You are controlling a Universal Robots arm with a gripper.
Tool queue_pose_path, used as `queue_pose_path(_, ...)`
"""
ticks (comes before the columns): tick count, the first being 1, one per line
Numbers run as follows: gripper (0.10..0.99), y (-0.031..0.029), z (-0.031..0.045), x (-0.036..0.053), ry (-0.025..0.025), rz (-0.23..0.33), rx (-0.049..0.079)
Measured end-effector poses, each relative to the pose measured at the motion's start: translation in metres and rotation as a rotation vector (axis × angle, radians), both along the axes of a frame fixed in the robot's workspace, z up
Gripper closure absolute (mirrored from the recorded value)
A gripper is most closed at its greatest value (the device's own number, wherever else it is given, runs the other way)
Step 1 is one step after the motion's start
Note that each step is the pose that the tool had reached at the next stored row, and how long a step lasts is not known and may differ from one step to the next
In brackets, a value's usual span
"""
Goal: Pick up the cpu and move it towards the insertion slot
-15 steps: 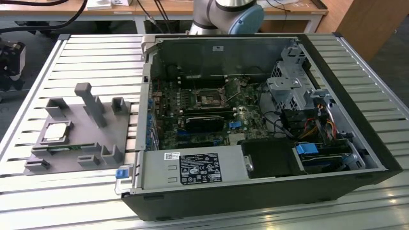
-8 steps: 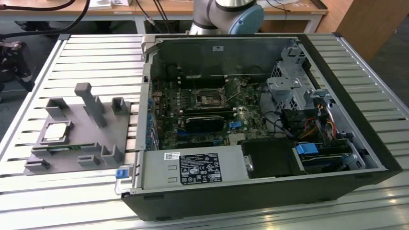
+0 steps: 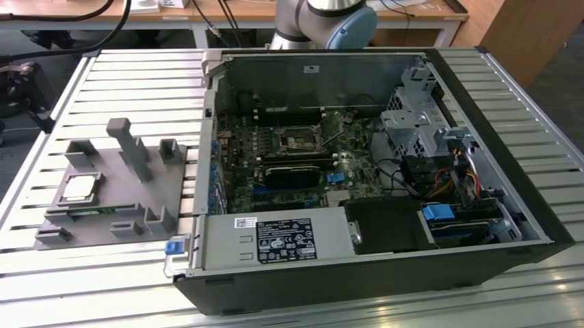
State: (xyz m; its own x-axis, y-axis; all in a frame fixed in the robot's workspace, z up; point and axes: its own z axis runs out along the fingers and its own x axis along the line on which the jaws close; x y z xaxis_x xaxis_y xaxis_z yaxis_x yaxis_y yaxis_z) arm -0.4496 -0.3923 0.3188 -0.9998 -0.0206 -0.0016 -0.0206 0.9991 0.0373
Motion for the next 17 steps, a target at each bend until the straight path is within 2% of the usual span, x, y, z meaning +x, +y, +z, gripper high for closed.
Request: queue_pose_path(17,0.38,0.0,-0.0078,0.0,-0.0001,0.0,0.0)
